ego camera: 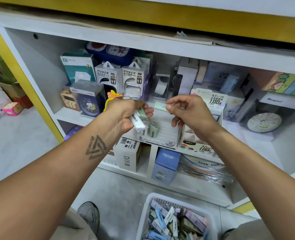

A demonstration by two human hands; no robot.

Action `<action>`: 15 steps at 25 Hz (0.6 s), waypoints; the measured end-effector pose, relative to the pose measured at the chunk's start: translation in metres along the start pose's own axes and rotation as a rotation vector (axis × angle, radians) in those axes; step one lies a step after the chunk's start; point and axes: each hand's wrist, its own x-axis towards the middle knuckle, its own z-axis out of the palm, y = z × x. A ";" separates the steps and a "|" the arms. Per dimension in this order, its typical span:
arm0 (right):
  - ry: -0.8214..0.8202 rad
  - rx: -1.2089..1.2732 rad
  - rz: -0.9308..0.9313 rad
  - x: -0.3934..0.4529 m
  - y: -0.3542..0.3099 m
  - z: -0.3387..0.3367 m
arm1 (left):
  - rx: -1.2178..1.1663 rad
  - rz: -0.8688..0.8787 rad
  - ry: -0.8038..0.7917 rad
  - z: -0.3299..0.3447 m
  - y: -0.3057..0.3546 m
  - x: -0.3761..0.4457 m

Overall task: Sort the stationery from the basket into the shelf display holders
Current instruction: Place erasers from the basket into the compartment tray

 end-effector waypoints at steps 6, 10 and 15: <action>0.069 -0.334 -0.034 0.016 0.018 0.000 | 0.014 -0.016 0.031 -0.009 -0.001 0.002; 0.027 -0.654 -0.142 0.015 0.025 0.012 | 0.023 -0.020 0.015 -0.015 0.000 0.001; 0.011 -0.643 -0.233 0.013 0.032 0.024 | 0.029 -0.041 -0.010 -0.020 0.004 0.000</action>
